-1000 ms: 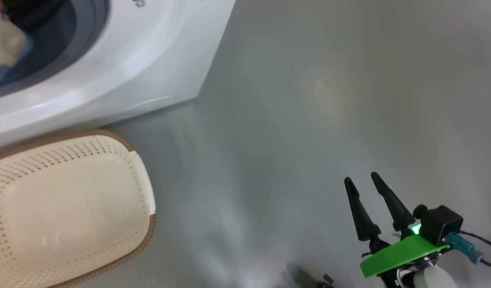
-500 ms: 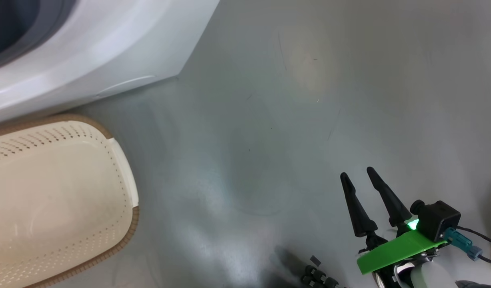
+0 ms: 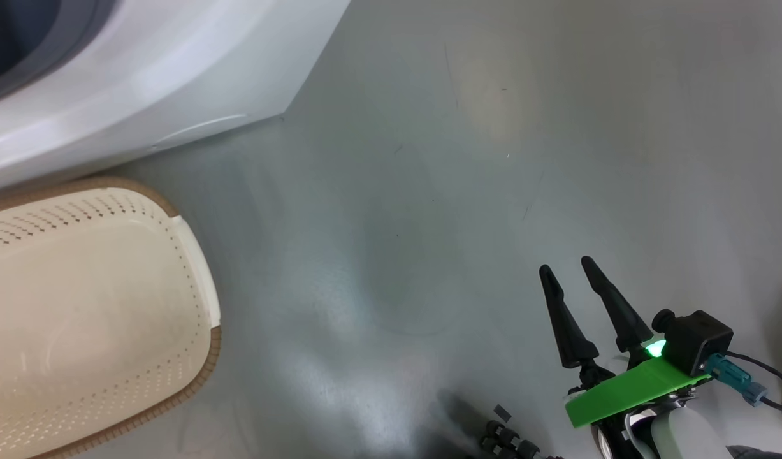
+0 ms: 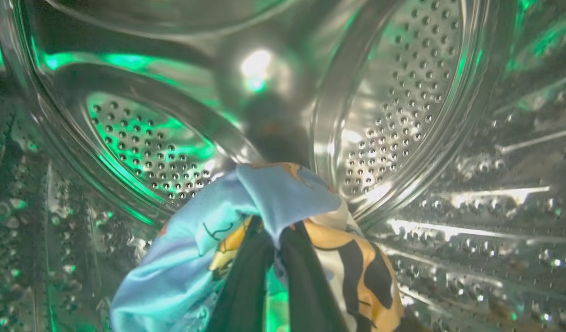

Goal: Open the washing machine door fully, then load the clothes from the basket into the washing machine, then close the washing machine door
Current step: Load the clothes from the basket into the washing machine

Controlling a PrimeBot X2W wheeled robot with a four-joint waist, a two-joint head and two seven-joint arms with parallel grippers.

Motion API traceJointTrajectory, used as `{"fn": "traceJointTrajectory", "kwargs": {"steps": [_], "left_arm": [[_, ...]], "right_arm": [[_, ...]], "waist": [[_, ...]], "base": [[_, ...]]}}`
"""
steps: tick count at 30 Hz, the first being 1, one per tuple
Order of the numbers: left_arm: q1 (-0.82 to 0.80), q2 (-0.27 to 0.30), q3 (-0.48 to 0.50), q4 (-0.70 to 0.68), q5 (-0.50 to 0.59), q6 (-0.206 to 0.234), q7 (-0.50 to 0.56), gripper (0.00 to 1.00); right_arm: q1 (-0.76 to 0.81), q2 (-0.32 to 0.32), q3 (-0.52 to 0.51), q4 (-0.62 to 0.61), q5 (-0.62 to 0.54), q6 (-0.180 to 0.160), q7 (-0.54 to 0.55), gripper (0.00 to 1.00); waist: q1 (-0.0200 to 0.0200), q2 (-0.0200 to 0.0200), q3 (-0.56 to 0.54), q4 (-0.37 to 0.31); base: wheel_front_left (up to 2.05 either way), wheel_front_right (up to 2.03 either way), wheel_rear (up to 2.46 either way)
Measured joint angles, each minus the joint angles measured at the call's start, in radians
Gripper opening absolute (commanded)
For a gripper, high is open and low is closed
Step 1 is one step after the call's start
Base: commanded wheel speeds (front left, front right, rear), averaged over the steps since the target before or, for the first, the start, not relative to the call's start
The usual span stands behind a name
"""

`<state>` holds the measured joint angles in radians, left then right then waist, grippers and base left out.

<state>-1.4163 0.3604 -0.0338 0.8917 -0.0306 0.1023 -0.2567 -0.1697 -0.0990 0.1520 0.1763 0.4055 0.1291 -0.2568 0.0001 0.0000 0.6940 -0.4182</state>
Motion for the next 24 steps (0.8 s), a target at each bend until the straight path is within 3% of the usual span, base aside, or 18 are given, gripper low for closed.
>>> {"fn": "traceJointTrajectory", "kwargs": {"steps": [1,2,3,4,5,6,7,16,24], "left_arm": [[0.0,0.0,-0.003,0.025,0.0,0.0,0.0,0.0],[0.0,0.0,-0.005,0.044,0.0,0.0,0.0,0.12],[-0.001,0.0,-0.01,0.067,0.0,0.0,0.0,0.12],[-0.002,0.0,-0.018,0.097,0.003,0.001,0.002,0.33],[-0.002,-0.001,-0.026,0.127,0.009,0.001,0.008,0.48],[-0.003,-0.002,-0.029,0.156,0.01,0.004,0.017,0.84],[-0.005,-0.005,-0.031,0.185,0.01,0.011,0.033,1.0],[-0.047,-0.036,-0.046,0.361,0.007,0.028,0.182,1.0],[-0.043,-0.07,-0.049,0.386,-0.011,0.021,0.174,1.0]], "right_arm": [[0.0,0.0,0.001,0.001,0.0,0.0,0.0,1.0],[0.0,0.0,0.002,0.001,0.0,0.0,0.0,1.0],[0.0,0.0,0.001,0.002,0.0,0.0,0.0,1.0],[0.0,0.0,0.001,0.002,0.0,0.0,0.0,1.0],[0.0,0.0,0.001,0.003,0.0,0.0,0.0,1.0],[0.0,0.0,0.001,0.003,0.0,0.0,0.0,1.0],[0.0,0.0,0.001,0.004,0.0,0.0,0.0,1.0],[0.003,0.0,0.002,0.013,0.002,0.0,0.0,1.0],[0.004,0.0,0.001,0.016,0.002,0.0,0.0,1.0]], "waist": [[0.0,0.0,-0.002,0.0],[0.0,0.0,-0.004,0.0],[0.0,0.0,-0.006,0.001],[0.0,0.0,-0.009,0.002],[0.0,0.0,-0.012,0.003],[0.0,0.0,-0.014,0.004],[0.0,0.0,-0.017,0.005],[0.0,0.0,-0.051,0.018],[0.0,0.0,-0.097,0.039]], "base": [[0.0,0.0,0.0],[0.0,0.0,0.0],[0.0,0.0,0.0],[0.0,0.0,0.0],[0.0,0.0,0.0],[0.0,0.0,0.0],[0.0,0.0,0.0],[0.0,0.0,0.0],[0.0,0.0,0.0]]}}
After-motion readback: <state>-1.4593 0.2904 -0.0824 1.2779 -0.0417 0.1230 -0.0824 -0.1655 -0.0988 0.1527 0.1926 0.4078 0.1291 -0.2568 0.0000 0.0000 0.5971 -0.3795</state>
